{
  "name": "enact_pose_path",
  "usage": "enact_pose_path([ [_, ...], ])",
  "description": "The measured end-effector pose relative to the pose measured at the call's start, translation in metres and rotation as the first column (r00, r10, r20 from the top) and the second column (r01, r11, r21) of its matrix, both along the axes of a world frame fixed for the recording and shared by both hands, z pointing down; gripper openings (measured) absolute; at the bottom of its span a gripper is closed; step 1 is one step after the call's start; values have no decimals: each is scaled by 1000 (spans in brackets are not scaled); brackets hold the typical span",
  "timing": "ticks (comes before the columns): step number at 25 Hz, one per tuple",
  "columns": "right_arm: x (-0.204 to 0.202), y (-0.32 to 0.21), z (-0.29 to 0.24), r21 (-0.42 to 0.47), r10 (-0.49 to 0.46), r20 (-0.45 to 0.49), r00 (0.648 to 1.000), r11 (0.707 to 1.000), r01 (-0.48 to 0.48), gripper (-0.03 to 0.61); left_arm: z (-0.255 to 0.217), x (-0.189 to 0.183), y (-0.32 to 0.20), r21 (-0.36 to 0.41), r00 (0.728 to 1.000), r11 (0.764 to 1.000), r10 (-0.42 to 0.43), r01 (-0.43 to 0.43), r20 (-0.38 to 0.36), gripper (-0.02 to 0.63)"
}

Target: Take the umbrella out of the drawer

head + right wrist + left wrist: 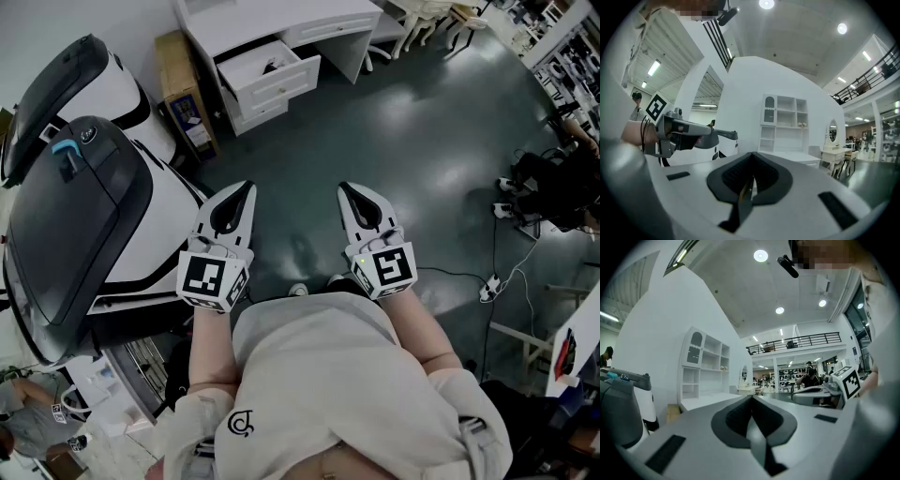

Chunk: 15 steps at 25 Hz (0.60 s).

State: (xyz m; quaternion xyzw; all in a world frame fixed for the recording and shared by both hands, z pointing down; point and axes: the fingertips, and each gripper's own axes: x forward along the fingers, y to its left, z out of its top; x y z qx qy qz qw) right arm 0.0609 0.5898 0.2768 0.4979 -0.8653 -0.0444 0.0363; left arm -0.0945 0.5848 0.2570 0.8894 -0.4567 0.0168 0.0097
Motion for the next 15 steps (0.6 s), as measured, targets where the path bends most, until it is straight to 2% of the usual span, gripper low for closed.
enact_pose_path([
  [15, -7, -8, 9, -40, 3, 24, 1000, 999, -2, 5, -1, -8, -4, 7, 999, 1000, -1, 1, -36, 12],
])
